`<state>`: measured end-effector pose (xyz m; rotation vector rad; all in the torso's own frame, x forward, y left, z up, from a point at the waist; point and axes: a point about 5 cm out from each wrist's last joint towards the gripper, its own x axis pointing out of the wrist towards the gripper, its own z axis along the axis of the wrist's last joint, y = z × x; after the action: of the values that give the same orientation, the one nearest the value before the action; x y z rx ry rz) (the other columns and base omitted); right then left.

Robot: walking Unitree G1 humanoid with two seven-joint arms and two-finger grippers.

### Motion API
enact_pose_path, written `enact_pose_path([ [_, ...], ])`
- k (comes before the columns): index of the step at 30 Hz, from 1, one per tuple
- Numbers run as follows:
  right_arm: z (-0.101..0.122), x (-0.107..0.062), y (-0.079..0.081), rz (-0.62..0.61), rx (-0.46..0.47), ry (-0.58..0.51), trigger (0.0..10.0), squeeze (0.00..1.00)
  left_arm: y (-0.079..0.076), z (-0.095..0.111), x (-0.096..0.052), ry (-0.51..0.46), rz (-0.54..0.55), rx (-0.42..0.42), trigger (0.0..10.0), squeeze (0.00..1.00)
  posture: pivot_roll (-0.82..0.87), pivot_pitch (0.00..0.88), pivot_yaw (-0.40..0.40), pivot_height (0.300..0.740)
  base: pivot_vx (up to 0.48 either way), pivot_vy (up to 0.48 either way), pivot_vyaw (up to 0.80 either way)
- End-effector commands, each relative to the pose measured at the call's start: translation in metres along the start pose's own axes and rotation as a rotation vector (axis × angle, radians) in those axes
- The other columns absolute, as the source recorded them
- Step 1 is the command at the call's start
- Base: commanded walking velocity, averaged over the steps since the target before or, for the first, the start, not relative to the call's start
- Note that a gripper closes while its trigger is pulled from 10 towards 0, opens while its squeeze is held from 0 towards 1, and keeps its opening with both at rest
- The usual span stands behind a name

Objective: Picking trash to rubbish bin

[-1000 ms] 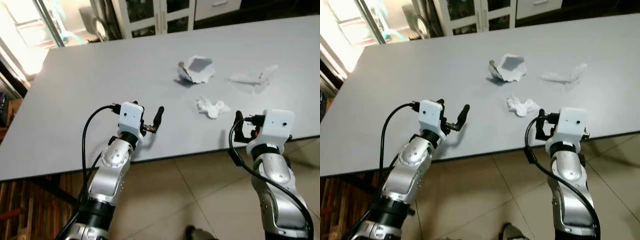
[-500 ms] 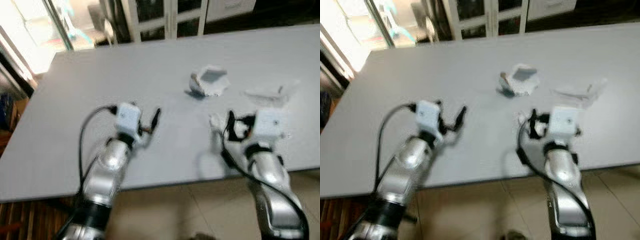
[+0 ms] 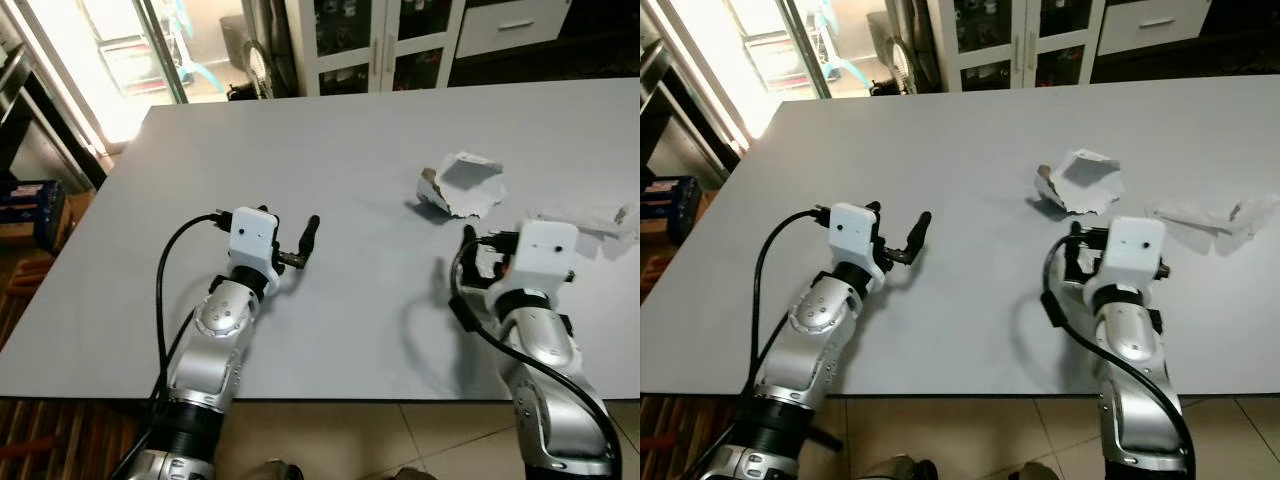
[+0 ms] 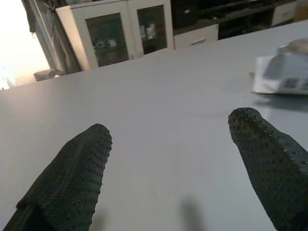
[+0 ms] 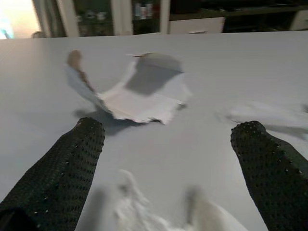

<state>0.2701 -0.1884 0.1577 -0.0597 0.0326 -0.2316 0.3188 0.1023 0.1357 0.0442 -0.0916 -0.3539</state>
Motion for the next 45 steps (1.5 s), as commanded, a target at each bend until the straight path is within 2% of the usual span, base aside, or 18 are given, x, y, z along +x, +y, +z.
enact_pose_path([
  [1,0.0,0.0,-0.001,-0.014,0.004,0.011,10.0,0.0,-0.002,0.001,0.0,0.002,-0.015,0.007,10.0,0.0,-0.17,0.113,0.1,0.74,0.0,0.0,0.0],
  [4,0.0,0.002,-0.001,-0.042,-0.008,0.01,10.0,0.0,-0.002,0.001,0.0,0.004,-0.019,0.008,10.0,0.0,-0.17,0.112,0.102,0.74,0.0,0.0,0.0],
  [6,-0.001,0.002,0.001,-0.033,0.06,0.012,10.0,0.0,-0.002,0.001,0.0,0.007,-0.024,0.01,10.0,0.0,-0.17,0.112,0.102,0.74,0.0,0.0,0.0],
  [7,-0.001,0.002,0.001,-0.033,0.06,0.012,10.0,0.0,-0.002,0.001,0.0,0.007,-0.024,0.01,10.0,0.0,-0.17,0.112,0.102,0.74,0.0,0.0,0.0],
  [8,-0.001,0.003,0.001,-0.033,0.12,0.02,10.0,0.0,-0.002,0.0,0.0,0.009,-0.027,0.011,10.0,0.0,-0.16,0.11,0.104,0.74,0.0,0.0,0.0],
  [10,-0.003,0.004,-0.001,-0.082,0.147,0.038,10.0,0.0,-0.002,0.0,0.0,0.011,-0.032,0.012,10.0,0.0,-0.16,0.11,0.104,0.74,0.0,0.0,0.0],
  [13,-0.003,0.004,-0.002,-0.099,0.147,0.043,10.0,0.0,-0.002,0.0,0.0,0.011,-0.033,0.013,10.0,0.0,-0.16,0.11,0.104,0.74,0.0,0.0,0.0],
  [15,-0.003,0.003,-0.002,-0.087,0.083,0.03,10.0,0.0,-0.003,0.0,0.0,0.007,-0.05,-0.003,10.0,0.0,-0.16,0.111,0.105,0.74,0.0,0.0,0.0],
  [16,-0.003,0.003,-0.002,-0.087,0.083,0.03,10.0,0.0,-0.003,0.0,0.0,0.007,-0.05,-0.003,10.0,0.0,-0.16,0.111,0.105,0.74,0.0,0.0,0.0],
  [17,-0.008,0.003,-0.005,-0.106,0.064,0.067,10.0,0.0,-0.005,0.001,-0.001,0.005,-0.065,-0.005,10.0,0.0,-0.16,0.113,0.106,0.74,0.0,0.0,0.0],
  [24,-0.015,0.002,-0.007,-0.098,0.078,0.116,10.0,0.0,-0.006,0.0,-0.002,0.018,-0.072,-0.001,10.0,0.0,-0.16,0.118,0.11,0.74,0.0,0.0,0.0],
  [29,-0.02,0.002,0.003,-0.05,0.112,0.164,10.0,0.0,-0.005,0.0,-0.005,0.026,-0.079,0.004,10.0,0.0,-0.14,0.139,0.112,0.74,0.0,0.0,0.0],
  [37,-0.021,0.005,0.009,-0.017,0.126,0.186,10.0,0.0,-0.002,-0.002,-0.011,0.045,-0.076,0.013,10.0,0.0,-0.13,0.16,0.113,0.74,0.0,0.0,0.0],
  [39,-0.027,0.005,0.016,0.016,0.138,0.222,10.0,0.0,0.0,-0.003,-0.014,0.052,-0.074,0.017,10.0,0.0,-0.11,0.168,0.115,0.74,0.0,0.0,0.0],
  [45,-0.031,0.004,0.025,0.041,0.154,0.249,10.0,0.0,0.002,0.0,-0.014,0.052,-0.07,0.022,10.0,0.0,-0.1,0.166,0.114,0.74,0.0,0.0,0.0],
])
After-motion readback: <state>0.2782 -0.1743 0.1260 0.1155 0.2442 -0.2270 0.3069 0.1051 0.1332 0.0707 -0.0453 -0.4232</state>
